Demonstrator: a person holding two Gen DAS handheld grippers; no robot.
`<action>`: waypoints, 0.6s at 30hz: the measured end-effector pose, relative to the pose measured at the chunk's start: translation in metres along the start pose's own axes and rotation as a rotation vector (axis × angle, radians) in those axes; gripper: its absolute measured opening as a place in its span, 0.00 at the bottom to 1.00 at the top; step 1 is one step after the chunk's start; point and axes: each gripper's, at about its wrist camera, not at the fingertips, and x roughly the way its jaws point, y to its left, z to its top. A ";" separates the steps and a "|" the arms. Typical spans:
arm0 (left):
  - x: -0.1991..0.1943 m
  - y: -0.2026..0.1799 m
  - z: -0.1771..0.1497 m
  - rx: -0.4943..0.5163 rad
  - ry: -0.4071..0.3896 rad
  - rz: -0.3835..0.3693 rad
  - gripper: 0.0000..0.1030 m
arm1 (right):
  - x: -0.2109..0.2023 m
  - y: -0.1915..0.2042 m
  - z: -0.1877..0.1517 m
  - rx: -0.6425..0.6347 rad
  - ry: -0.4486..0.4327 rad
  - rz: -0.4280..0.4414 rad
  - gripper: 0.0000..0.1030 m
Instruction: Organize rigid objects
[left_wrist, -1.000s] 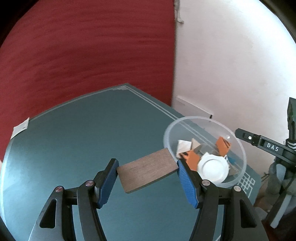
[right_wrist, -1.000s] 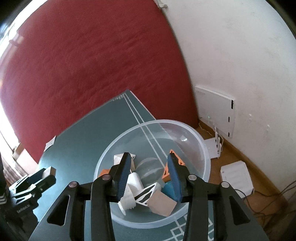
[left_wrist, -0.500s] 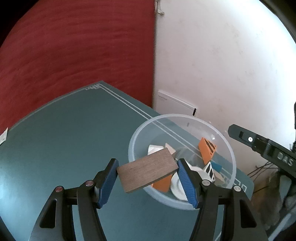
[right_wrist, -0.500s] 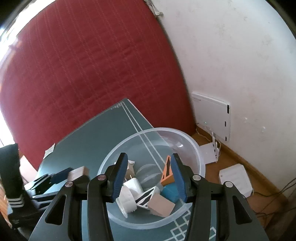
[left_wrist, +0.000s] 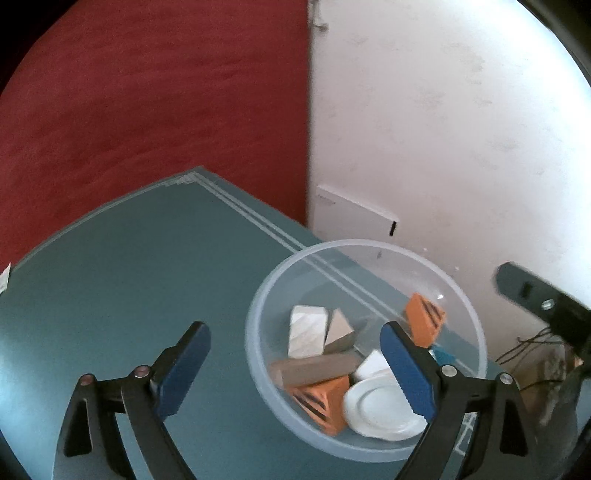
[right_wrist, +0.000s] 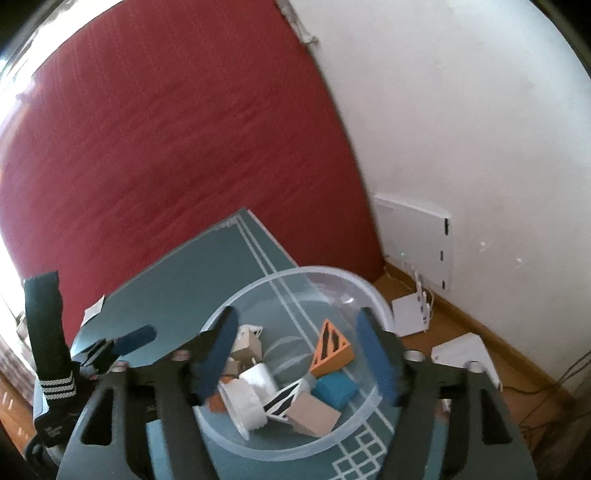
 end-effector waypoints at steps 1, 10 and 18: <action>-0.001 0.004 0.000 -0.010 0.004 0.012 0.93 | -0.002 0.000 -0.001 0.002 -0.005 -0.005 0.73; -0.033 0.012 -0.012 0.020 -0.054 0.190 0.99 | -0.004 0.000 -0.007 0.015 0.043 -0.024 0.82; -0.068 -0.001 -0.024 0.112 -0.133 0.269 0.99 | -0.014 0.005 -0.022 -0.046 0.105 -0.084 0.99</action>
